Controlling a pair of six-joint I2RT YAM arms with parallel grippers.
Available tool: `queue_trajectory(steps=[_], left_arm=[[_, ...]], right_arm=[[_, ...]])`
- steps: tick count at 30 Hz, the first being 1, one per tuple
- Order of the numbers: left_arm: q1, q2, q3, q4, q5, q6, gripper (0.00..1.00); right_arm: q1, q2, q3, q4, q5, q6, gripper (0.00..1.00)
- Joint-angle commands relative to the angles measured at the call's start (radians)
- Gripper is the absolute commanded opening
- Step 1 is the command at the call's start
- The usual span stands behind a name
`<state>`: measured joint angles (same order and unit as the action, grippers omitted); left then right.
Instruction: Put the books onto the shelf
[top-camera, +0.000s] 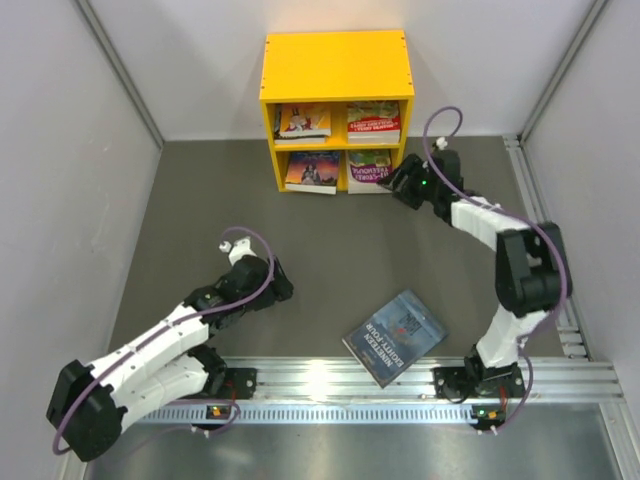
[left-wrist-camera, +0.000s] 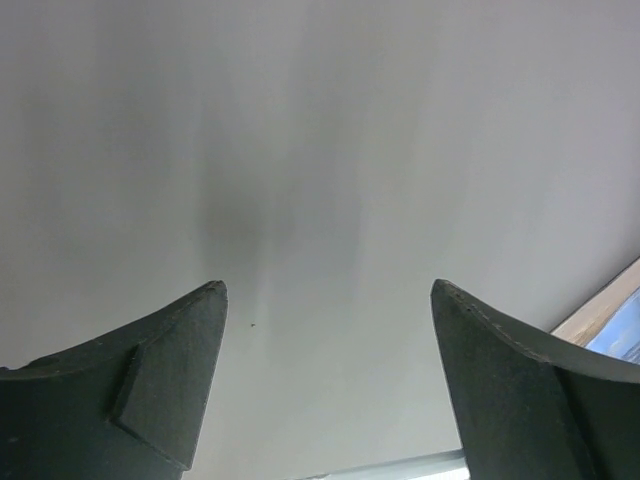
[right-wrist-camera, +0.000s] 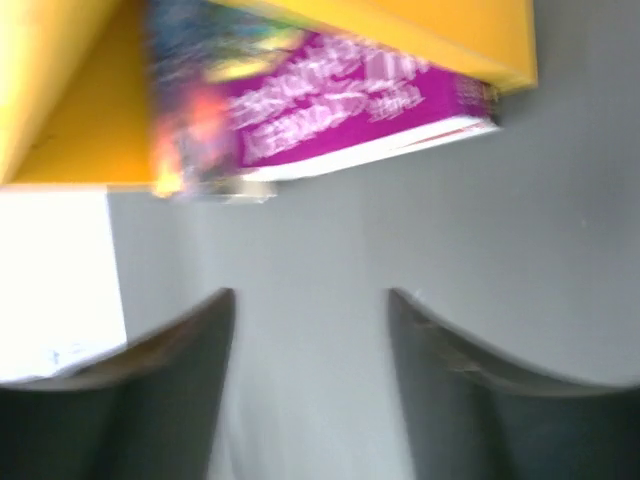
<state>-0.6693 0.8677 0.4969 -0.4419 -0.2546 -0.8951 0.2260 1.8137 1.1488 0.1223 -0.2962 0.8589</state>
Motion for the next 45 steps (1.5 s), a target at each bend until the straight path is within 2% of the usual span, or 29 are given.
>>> queue_trajectory(steps=[1,2,4,5,7,8,10,11,16,20,26,30,36,41,45], left_arm=[[0.004,0.059,-0.021,0.121,0.095,0.016,0.91],[0.004,0.103,-0.023,0.141,0.157,0.015,0.92],[-0.001,0.154,-0.037,0.19,0.233,0.018,0.93],[-0.003,0.209,-0.044,0.265,0.28,0.018,0.93],[-0.019,0.264,-0.063,0.34,0.366,0.01,0.93],[-0.029,0.316,-0.064,0.395,0.385,0.007,0.93],[-0.068,0.358,-0.054,0.433,0.397,-0.001,0.92],[-0.084,0.394,-0.047,0.487,0.402,-0.001,0.92],[-0.179,0.503,0.052,0.558,0.448,0.033,0.93],[-0.216,0.625,0.123,0.586,0.537,0.061,0.92],[-0.295,0.726,0.184,0.6,0.571,0.087,0.92],[-0.323,0.778,0.195,0.643,0.594,0.068,0.91],[-0.348,0.838,0.229,0.657,0.626,0.073,0.91],[-0.362,0.892,0.261,0.624,0.621,0.085,0.9],[-0.378,0.916,0.266,0.626,0.623,0.078,0.89]], right_arm=[[-0.016,-0.241,-0.018,-0.157,0.037,-0.161,0.76],[-0.022,-0.275,-0.03,-0.293,0.051,-0.2,0.87],[-0.027,-0.364,-0.075,-0.41,0.077,-0.222,0.91],[-0.028,-0.391,-0.098,-0.505,0.081,-0.224,0.94],[-0.025,-0.482,-0.167,-0.576,0.098,-0.209,0.98],[-0.022,-0.516,-0.261,-0.602,0.106,-0.178,1.0],[-0.002,-0.618,-0.416,-0.63,0.103,-0.152,1.0],[0.03,-0.649,-0.455,-0.644,0.114,-0.138,1.0],[0.133,-0.867,-0.606,-0.795,0.216,-0.071,1.0],[0.153,-1.042,-0.607,-0.936,0.252,-0.04,1.0],[0.157,-1.146,-0.563,-1.118,0.275,-0.055,1.0],[0.18,-1.166,-0.606,-1.132,0.238,-0.041,1.0],[0.252,-1.156,-0.719,-1.063,0.184,0.025,1.0],[0.334,-1.098,-0.802,-0.884,0.115,0.097,1.0],[0.361,-0.98,-0.859,-0.73,0.097,0.124,1.0]])
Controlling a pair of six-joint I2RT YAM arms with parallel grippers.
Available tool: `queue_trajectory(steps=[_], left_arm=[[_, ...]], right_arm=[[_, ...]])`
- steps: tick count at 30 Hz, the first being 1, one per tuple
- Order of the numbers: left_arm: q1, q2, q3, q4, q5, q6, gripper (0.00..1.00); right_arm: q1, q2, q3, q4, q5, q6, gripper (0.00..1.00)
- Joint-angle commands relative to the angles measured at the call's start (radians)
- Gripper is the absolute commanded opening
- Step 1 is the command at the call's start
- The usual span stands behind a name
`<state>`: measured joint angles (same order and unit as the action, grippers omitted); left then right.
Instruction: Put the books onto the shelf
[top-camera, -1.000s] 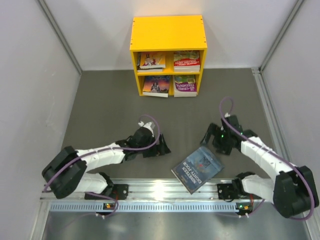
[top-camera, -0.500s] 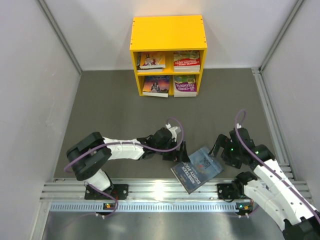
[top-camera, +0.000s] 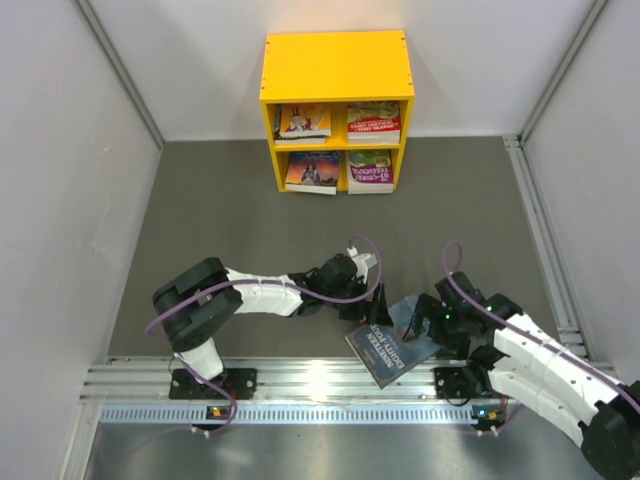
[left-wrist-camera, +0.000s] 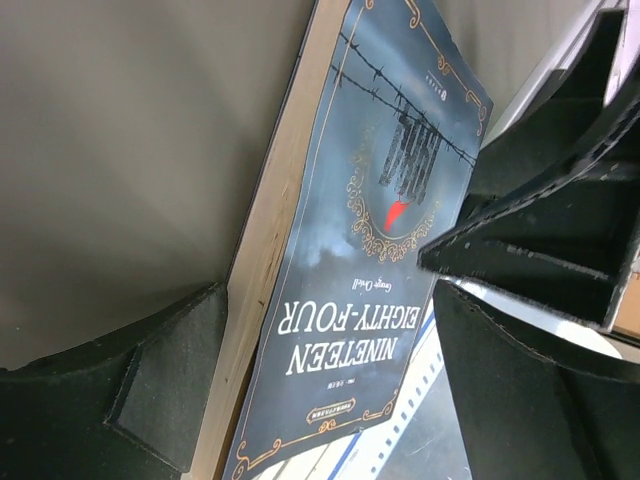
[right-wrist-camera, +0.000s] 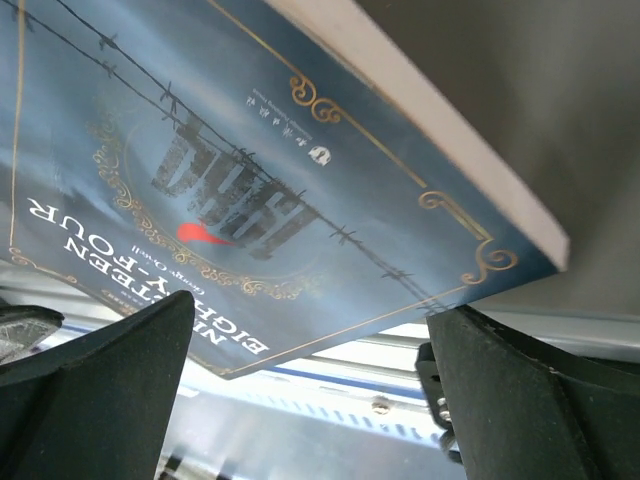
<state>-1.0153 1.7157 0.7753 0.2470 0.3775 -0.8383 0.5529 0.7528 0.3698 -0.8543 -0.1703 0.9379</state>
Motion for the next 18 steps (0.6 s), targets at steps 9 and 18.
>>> queue_trajectory(steps=[9,18], left_arm=[[-0.074,0.12,-0.045,0.076,0.053,-0.062,0.82],[-0.164,0.22,-0.025,0.264,0.126,-0.128,0.35]], right_arm=[[0.038,0.207,-0.098,0.507,0.054,0.087,1.0],[0.038,0.243,-0.107,0.574,0.097,0.094,0.99]])
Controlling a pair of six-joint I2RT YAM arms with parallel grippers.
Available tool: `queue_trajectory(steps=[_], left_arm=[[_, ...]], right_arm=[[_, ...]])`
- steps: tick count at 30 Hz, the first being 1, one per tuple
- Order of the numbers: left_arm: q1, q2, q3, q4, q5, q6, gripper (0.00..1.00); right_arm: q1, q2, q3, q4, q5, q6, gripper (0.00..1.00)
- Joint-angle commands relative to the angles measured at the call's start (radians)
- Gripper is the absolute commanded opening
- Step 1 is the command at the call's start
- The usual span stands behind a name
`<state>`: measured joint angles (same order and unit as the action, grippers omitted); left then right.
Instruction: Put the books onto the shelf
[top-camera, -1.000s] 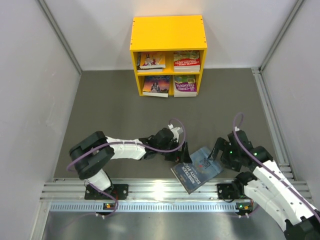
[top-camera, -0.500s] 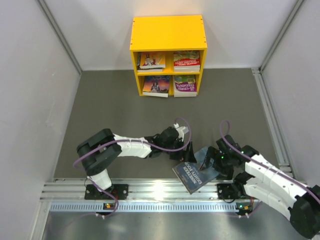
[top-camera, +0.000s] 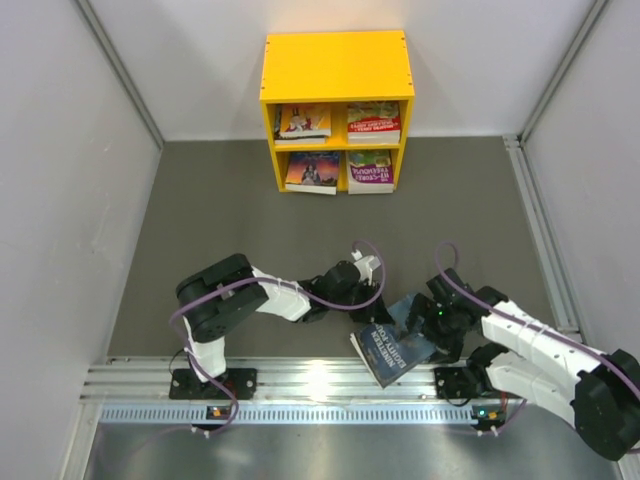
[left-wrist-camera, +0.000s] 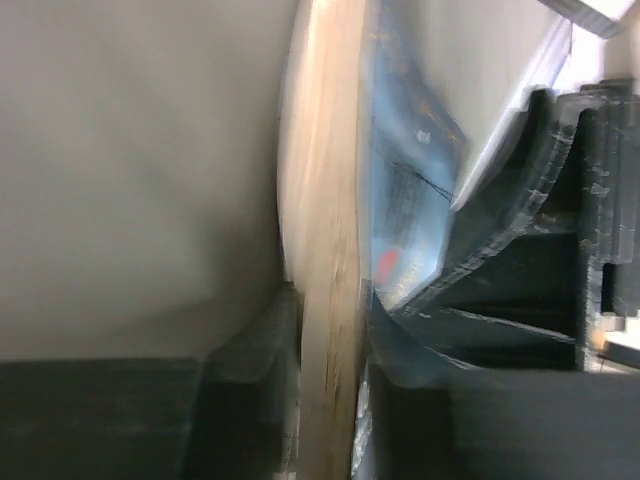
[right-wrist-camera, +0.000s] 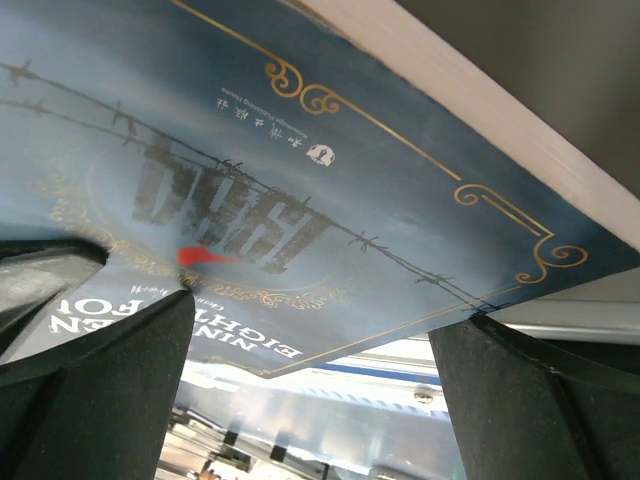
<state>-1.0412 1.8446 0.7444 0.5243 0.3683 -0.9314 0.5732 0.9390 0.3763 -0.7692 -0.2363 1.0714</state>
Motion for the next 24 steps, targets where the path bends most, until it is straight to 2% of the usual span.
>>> queue_trajectory(steps=[1,2,7,12,17,24], left_arm=[[-0.146,0.102,0.015,-0.014,0.136,-0.035,0.12],[-0.152,0.107,0.021,-0.014,0.13,-0.04,0.0],[-0.157,0.087,0.029,-0.042,0.1,-0.049,0.0],[-0.106,-0.007,0.007,-0.043,0.098,-0.06,0.0],[-0.031,-0.166,0.016,-0.102,0.087,-0.058,0.0],[0.092,-0.45,0.013,-0.22,0.061,-0.055,0.0]], right_arm=[[0.017,0.054,-0.12,0.489,0.166,-0.037,0.99],[0.017,0.04,-0.123,0.487,0.166,-0.037,0.99],[0.017,-0.066,-0.087,0.4,0.193,-0.048,0.99],[0.016,-0.281,-0.034,0.282,0.232,-0.06,1.0],[0.014,-0.422,-0.008,0.28,0.232,-0.08,1.0],[0.013,-0.454,0.093,0.332,0.29,-0.103,1.0]])
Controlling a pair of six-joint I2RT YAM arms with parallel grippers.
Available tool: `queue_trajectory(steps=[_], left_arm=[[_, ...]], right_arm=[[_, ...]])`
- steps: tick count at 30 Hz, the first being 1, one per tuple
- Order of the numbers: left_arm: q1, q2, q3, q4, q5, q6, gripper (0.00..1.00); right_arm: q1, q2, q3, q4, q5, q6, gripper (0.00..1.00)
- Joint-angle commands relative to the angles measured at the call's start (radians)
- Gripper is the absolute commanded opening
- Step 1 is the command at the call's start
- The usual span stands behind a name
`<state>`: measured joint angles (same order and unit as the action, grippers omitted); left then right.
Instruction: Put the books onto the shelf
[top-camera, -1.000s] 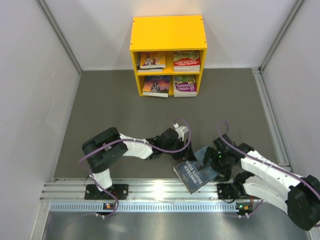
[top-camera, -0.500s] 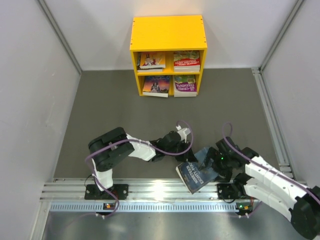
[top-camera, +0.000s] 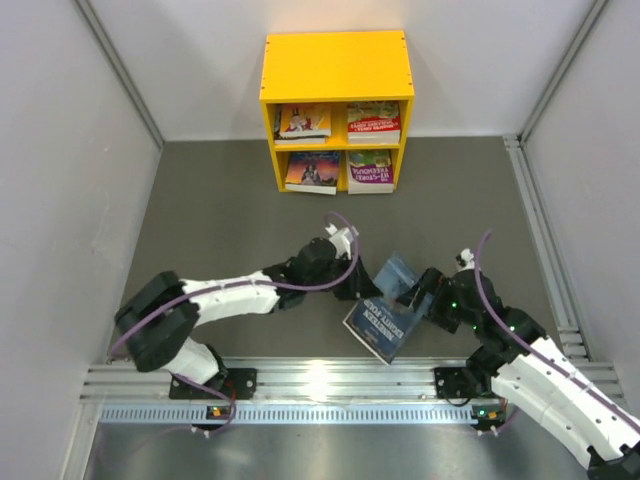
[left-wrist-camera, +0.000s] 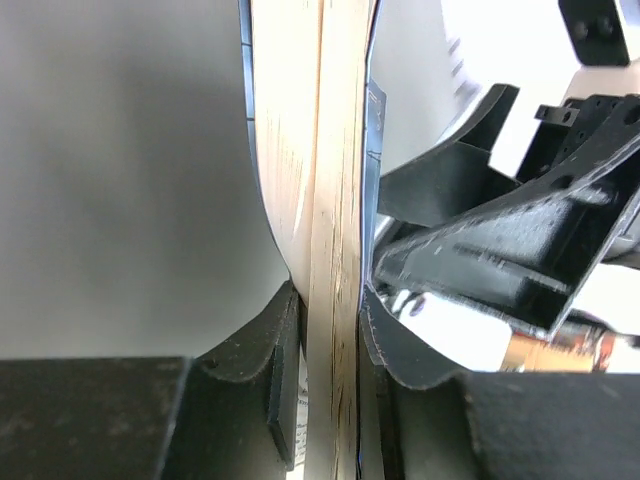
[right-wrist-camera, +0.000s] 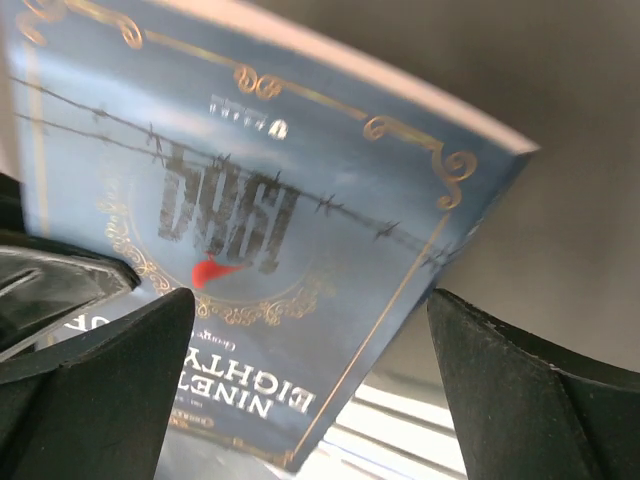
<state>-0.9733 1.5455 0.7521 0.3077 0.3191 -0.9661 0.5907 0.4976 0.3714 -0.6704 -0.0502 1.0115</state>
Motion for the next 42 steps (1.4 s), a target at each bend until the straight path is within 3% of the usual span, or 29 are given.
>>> queue_trajectory(steps=[1,7,11,17,20,21,24,25,27,30,31,34,35,38,42], left_arm=[[0.059,-0.177,0.001,-0.012,0.11,-0.026,0.0],[0.168,-0.358,-0.085,0.039,0.109,-0.097,0.0],[0.192,-0.387,-0.141,0.126,0.13,-0.155,0.0],[0.222,-0.393,-0.211,0.283,0.126,-0.26,0.0],[0.226,-0.395,-0.212,0.278,0.092,-0.258,0.0],[0.225,-0.394,-0.209,0.278,0.086,-0.253,0.0],[0.226,-0.38,-0.192,0.237,0.086,-0.226,0.0],[0.225,-0.378,-0.183,0.228,0.092,-0.217,0.0],[0.226,-0.372,-0.178,0.196,0.095,-0.197,0.0],[0.226,-0.378,-0.191,0.174,0.101,-0.154,0.28],[0.225,-0.384,-0.206,0.157,0.101,-0.145,0.45],[0.232,-0.418,-0.264,0.174,0.086,-0.138,0.68],[0.232,-0.436,-0.279,0.186,0.081,-0.141,0.8],[0.234,-0.459,-0.319,0.223,0.092,-0.145,0.94],[0.24,-0.455,-0.35,0.295,0.121,-0.16,0.98]], right_arm=[[-0.005,-0.005,0.107,0.268,0.101,-0.048,1.0],[-0.005,0.062,0.136,0.42,0.055,-0.027,1.0],[-0.005,0.137,0.136,0.602,-0.019,0.016,1.0],[-0.006,0.231,0.169,0.726,-0.071,0.058,1.0],[-0.005,0.249,0.169,0.778,-0.091,0.07,0.81],[-0.005,0.252,0.169,0.799,-0.1,0.071,0.56],[-0.005,0.257,0.164,0.812,-0.111,0.072,0.22],[-0.005,0.26,0.164,0.815,-0.114,0.07,0.05],[-0.005,0.262,0.164,0.816,-0.112,0.064,0.0],[-0.015,0.259,0.185,0.812,-0.114,0.053,0.0],[-0.022,0.265,0.198,0.81,-0.12,0.046,0.0],[-0.058,0.292,0.264,0.799,-0.166,0.035,0.0],[-0.069,0.301,0.293,0.805,-0.18,0.036,0.0],[-0.109,0.337,0.328,0.84,-0.235,0.065,0.0],[-0.156,0.381,0.322,0.954,-0.319,0.146,0.0]])
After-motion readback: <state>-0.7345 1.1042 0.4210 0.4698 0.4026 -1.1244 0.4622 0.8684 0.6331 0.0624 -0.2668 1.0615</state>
